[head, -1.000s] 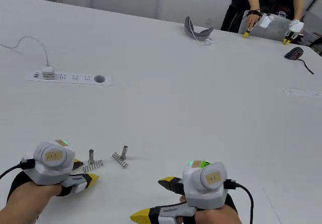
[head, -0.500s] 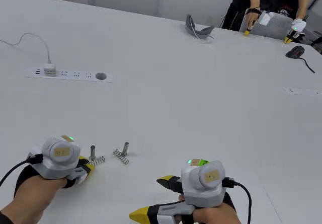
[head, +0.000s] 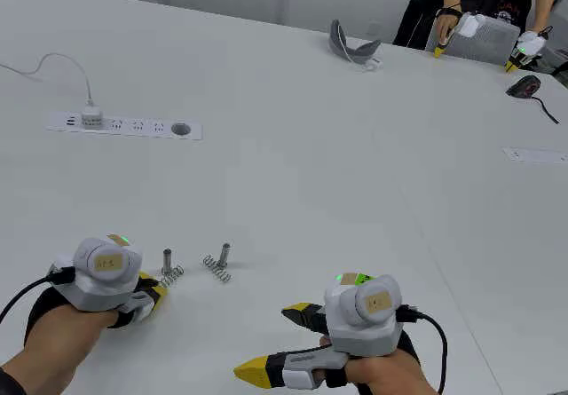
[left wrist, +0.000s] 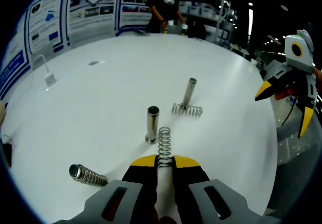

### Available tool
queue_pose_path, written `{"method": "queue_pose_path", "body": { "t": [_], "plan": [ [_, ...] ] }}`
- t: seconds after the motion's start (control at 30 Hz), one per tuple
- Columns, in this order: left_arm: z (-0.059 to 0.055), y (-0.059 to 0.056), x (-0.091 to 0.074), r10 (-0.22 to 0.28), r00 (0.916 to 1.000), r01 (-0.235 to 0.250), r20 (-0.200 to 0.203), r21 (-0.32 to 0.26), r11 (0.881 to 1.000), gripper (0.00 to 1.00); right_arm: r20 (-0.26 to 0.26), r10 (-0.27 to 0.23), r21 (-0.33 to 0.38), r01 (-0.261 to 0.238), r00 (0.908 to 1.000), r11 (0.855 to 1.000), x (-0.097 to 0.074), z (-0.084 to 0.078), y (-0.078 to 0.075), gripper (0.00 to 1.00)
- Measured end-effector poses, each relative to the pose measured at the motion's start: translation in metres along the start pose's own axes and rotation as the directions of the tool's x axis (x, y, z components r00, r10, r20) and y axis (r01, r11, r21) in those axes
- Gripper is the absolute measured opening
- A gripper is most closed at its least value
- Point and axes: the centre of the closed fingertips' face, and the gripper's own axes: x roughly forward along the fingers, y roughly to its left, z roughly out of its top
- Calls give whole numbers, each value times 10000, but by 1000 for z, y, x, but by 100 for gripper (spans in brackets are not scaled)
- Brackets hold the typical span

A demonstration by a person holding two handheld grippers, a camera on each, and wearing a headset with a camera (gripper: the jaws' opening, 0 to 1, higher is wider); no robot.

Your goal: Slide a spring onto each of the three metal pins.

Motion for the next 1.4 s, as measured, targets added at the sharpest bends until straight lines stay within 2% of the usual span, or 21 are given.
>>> {"method": "queue_pose_path", "body": {
  "t": [0.13,0.3,0.47,0.6,0.63,0.73,0.8,0.87,1.17,1.4],
  "plan": [
    [-7,-3,-9,-133,9999,132,-87,-137,9998,11,-37,22,6,-21,10000,10000,2,-2,1,74],
    [-14,-4,-17,-53,9999,52,-87,-118,9999,12,12,88,39,-88,10000,10000,4,-3,4,73],
    [-9,-3,-12,-14,10000,13,-72,-86,10000,19,-85,135,-37,-135,9999,9999,5,-4,5,73],
    [-8,-2,-7,185,9996,-173,-223,550,9983,15,-41,114,-45,-114,9999,9999,4,-2,5,73],
    [-8,-3,-7,180,9995,-166,-248,556,9983,11,-41,103,-46,-103,9999,9999,4,-2,4,73],
    [-9,-4,-9,-23,9994,31,-345,248,9997,11,-48,75,-73,-76,10000,9999,3,-1,4,73],
    [-10,-5,-12,74,9996,-68,-268,233,9997,11,-49,84,-58,-84,10000,9999,3,-2,4,73],
    [-11,-9,-15,-80,9997,84,-229,177,9998,11,-66,111,-99,-112,9999,9999,3,-3,5,73],
    [-24,-19,-31,-259,9994,264,-212,212,9994,10,33,233,83,-233,9997,9997,7,-1,8,73],
    [-34,-19,-44,-209,9995,213,-252,184,9996,10,-2,279,109,-279,9996,9996,9,-3,11,72]
  ]
}}
